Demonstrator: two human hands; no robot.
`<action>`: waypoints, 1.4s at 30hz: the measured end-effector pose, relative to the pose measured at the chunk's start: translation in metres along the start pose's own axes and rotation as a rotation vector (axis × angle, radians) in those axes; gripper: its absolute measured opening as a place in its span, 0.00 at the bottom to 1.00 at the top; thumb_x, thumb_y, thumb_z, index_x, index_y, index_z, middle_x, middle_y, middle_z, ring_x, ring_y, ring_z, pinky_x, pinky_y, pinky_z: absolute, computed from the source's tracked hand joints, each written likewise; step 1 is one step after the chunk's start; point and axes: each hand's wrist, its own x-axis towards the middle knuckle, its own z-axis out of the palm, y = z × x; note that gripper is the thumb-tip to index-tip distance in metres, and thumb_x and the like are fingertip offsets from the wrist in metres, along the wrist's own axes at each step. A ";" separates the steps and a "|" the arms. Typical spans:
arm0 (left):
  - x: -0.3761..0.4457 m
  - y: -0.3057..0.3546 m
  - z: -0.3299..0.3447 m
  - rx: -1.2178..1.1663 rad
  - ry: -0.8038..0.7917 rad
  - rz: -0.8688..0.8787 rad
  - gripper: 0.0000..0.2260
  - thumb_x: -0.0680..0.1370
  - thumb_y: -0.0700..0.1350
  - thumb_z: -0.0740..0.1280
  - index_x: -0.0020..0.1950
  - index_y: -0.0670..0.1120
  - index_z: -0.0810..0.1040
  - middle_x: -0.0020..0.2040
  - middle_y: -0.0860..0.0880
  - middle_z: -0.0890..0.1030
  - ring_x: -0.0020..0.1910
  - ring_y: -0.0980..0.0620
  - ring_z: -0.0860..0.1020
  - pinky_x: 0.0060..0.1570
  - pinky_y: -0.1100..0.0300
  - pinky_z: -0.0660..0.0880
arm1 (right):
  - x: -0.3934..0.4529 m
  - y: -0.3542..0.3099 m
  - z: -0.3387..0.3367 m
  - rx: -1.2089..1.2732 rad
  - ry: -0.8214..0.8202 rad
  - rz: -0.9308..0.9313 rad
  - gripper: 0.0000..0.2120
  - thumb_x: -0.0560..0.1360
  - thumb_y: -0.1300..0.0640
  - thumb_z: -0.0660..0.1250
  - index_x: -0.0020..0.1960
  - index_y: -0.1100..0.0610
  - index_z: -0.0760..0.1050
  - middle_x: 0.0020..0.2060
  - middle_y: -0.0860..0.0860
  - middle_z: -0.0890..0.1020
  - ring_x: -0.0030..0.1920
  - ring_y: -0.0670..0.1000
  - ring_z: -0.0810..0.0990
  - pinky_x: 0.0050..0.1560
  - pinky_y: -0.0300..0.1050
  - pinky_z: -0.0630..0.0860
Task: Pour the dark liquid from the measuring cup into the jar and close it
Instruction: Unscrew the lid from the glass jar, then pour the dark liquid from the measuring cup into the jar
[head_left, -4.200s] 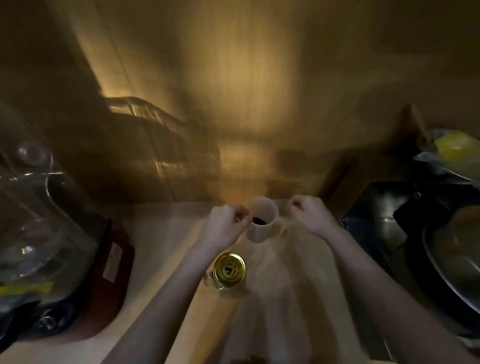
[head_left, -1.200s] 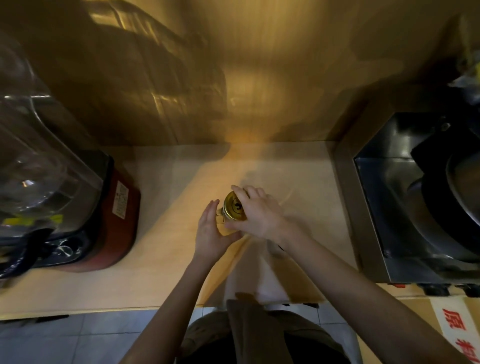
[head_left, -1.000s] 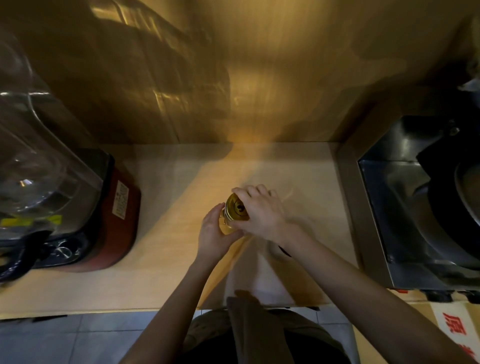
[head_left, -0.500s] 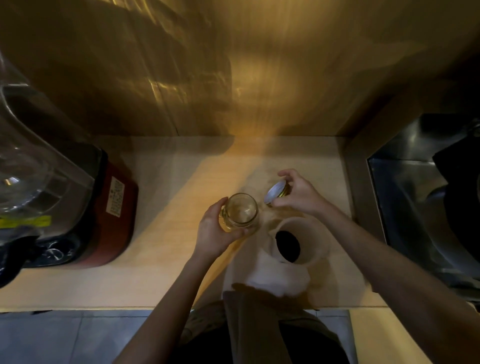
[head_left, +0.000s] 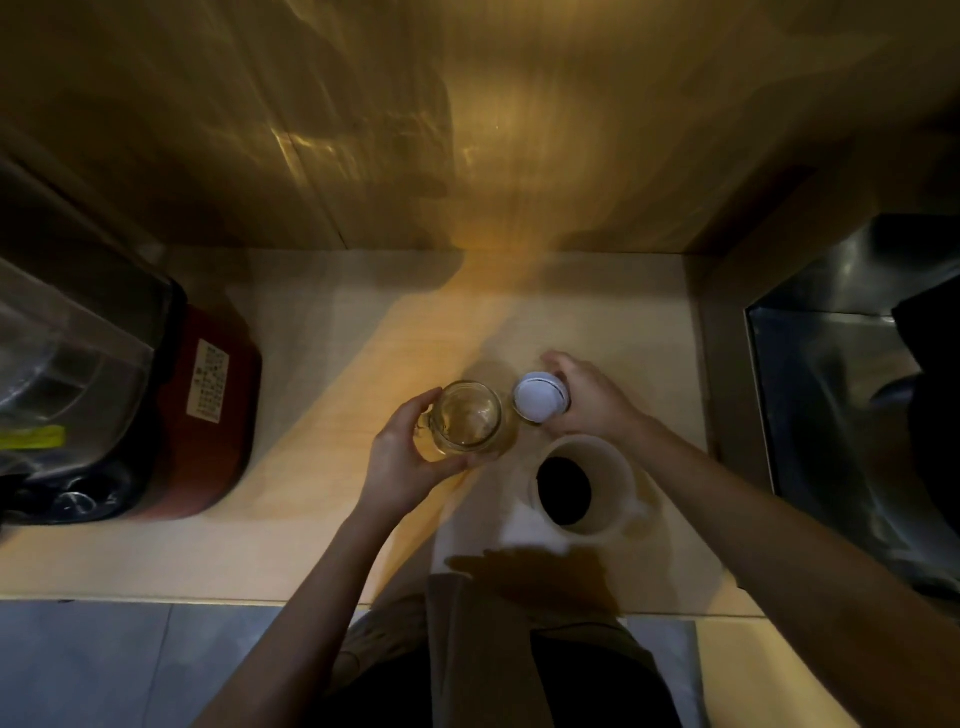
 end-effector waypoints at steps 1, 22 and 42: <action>0.000 0.000 0.000 0.000 -0.005 -0.005 0.37 0.60 0.48 0.79 0.67 0.48 0.69 0.64 0.49 0.76 0.58 0.57 0.72 0.54 0.64 0.67 | 0.001 0.001 0.001 -0.032 -0.010 -0.008 0.46 0.53 0.52 0.75 0.68 0.55 0.62 0.62 0.57 0.74 0.62 0.58 0.71 0.57 0.48 0.71; -0.002 0.005 0.000 0.053 -0.002 0.029 0.35 0.63 0.47 0.78 0.68 0.46 0.68 0.64 0.46 0.76 0.63 0.47 0.73 0.57 0.59 0.67 | -0.041 -0.018 -0.031 0.370 0.376 0.068 0.20 0.75 0.56 0.66 0.25 0.58 0.71 0.24 0.54 0.74 0.32 0.51 0.72 0.39 0.43 0.68; -0.013 -0.006 0.000 0.047 0.003 0.038 0.31 0.68 0.44 0.74 0.69 0.42 0.67 0.67 0.41 0.73 0.65 0.43 0.71 0.61 0.54 0.67 | -0.167 0.008 0.015 0.590 0.175 0.313 0.13 0.78 0.55 0.60 0.55 0.62 0.78 0.47 0.52 0.79 0.51 0.49 0.75 0.46 0.34 0.68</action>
